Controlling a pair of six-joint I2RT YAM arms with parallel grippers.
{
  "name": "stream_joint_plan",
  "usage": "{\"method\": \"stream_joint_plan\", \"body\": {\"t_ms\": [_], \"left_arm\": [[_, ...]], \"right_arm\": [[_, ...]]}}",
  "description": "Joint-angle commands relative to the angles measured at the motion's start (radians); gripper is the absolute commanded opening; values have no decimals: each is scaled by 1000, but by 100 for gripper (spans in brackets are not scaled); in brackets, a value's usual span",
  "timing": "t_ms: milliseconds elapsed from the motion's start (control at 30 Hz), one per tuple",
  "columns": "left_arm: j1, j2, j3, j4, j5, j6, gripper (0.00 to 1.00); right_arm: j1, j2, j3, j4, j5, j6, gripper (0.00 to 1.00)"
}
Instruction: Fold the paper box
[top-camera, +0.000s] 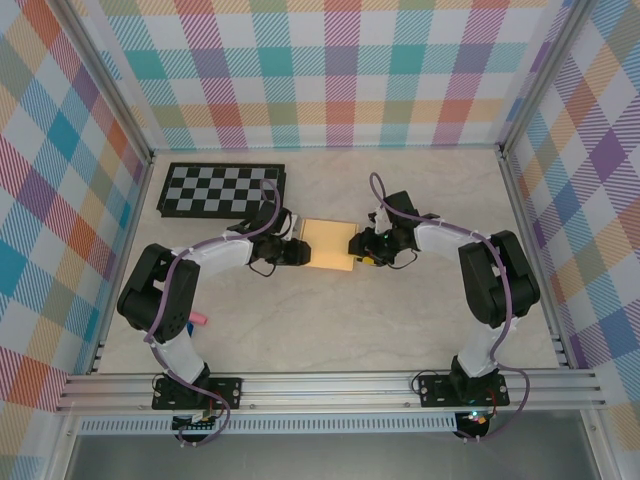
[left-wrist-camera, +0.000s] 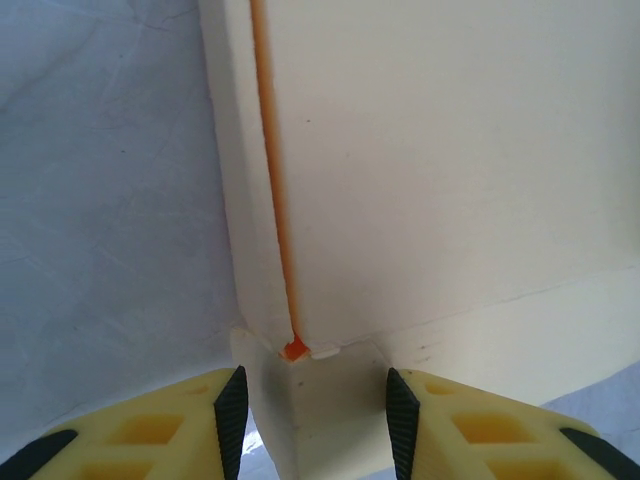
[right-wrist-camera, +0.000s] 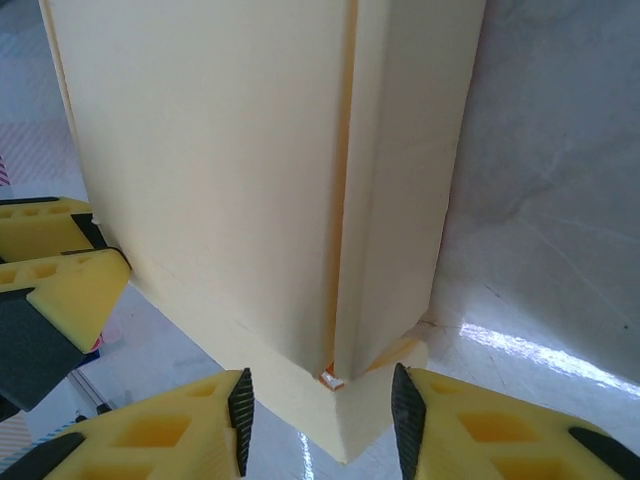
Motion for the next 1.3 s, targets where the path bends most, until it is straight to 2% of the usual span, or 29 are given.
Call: {"method": "stream_joint_plan", "body": {"t_ms": [0, 167, 333, 567, 800, 967, 1267], "left_arm": [[6, 7, 14, -33, -21, 34, 43], [5, 23, 15, -3, 8, 8, 38], [5, 23, 22, 0, 37, -12, 37], [5, 11, 10, 29, 70, -63, 37], [5, 29, 2, 70, 105, -110, 36], [4, 32, -1, 82, 121, -123, 35], [0, 48, -11, 123, 93, -111, 35]], "right_arm": [[4, 6, -13, -3, -8, -14, 45], [3, 19, -25, 50, -52, 10, 46], [4, 3, -39, 81, -85, 42, 51], [1, -58, -64, 40, -37, 23, 55], [-1, -33, -91, 114, -68, 60, 48], [0, -30, -91, 155, -83, 66, 47], [-5, -20, -109, 229, -84, 59, 42]]}}
